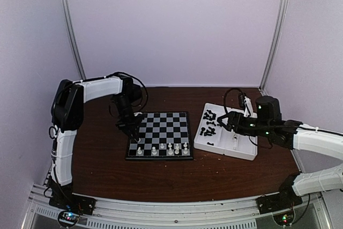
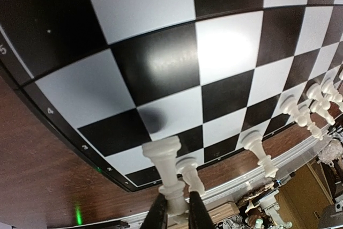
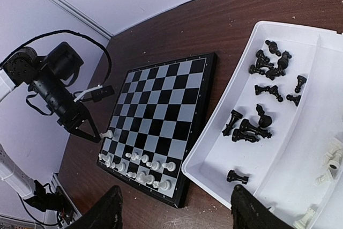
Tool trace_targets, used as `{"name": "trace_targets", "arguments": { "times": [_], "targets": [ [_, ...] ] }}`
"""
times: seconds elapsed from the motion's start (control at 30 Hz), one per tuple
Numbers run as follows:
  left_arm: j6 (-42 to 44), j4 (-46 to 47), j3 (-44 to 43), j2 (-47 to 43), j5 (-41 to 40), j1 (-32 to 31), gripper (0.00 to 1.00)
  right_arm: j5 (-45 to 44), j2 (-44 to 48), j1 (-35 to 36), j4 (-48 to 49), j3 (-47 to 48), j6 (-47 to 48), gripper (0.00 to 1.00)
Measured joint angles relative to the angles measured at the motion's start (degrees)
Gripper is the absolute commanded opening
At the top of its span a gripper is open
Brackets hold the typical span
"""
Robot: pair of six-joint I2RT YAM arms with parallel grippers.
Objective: Set up the chess pieces on the board
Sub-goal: Place the chess piece on the chessboard.
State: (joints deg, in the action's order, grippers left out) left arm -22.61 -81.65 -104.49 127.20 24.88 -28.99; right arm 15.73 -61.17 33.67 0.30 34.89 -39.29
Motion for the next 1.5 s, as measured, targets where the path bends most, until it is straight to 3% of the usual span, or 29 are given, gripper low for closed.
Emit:
{"name": "trace_targets", "arguments": {
  "times": [0.13, 0.43, 0.6, 0.77, 1.1, 1.2, 1.3, 1.33, 1.5],
  "targets": [
    [0.3, -0.4, -1.1, 0.0, -0.1, 0.5, 0.26, 0.6, -0.1, -0.3, 0.9, -0.1, -0.1, 0.68],
    [0.4, -1.0, -1.9, 0.0, -0.3, 0.7, 0.32, 1.4, -0.7, -0.7, 1.3, -0.3, -0.1, 0.68],
    [0.6, -0.6, -2.7, -0.2, -0.5, 0.7, 0.51, 1.9, -0.9, -1.0, 1.6, -0.3, -0.2, 0.68],
    [0.1, 2.6, -1.0, -4.7, -1.9, 0.7, 0.58, 2.3, -1.9, -1.0, 2.1, -0.3, -0.6, 0.68],
    [0.5, 16.7, 16.9, -27.6, -15.5, -5.4, 0.63, 2.5, -3.6, -1.7, 2.3, -0.2, -0.3, 0.68],
    [0.4, 20.6, 21.4, -30.2, -17.0, -6.3, 0.63, 2.3, -3.7, -2.4, 0.2, 1.2, 1.2, 0.68],
    [0.0, 24.9, 24.8, -30.5, -18.8, -6.3, 0.78, 1.5, -3.5, -3.1, -2.0, 3.1, 3.1, 0.69],
    [-0.1, 26.9, 26.3, -30.5, -19.7, -6.4, 0.79, 1.1, -3.2, -3.2, -2.7, 3.5, 3.7, 0.69],
    [-1.1, 34.0, 31.5, -30.5, -23.5, -7.6, 0.71, -1.0, -0.7, -3.8, -6.1, 5.2, 6.6, 0.69]
  ]
}}
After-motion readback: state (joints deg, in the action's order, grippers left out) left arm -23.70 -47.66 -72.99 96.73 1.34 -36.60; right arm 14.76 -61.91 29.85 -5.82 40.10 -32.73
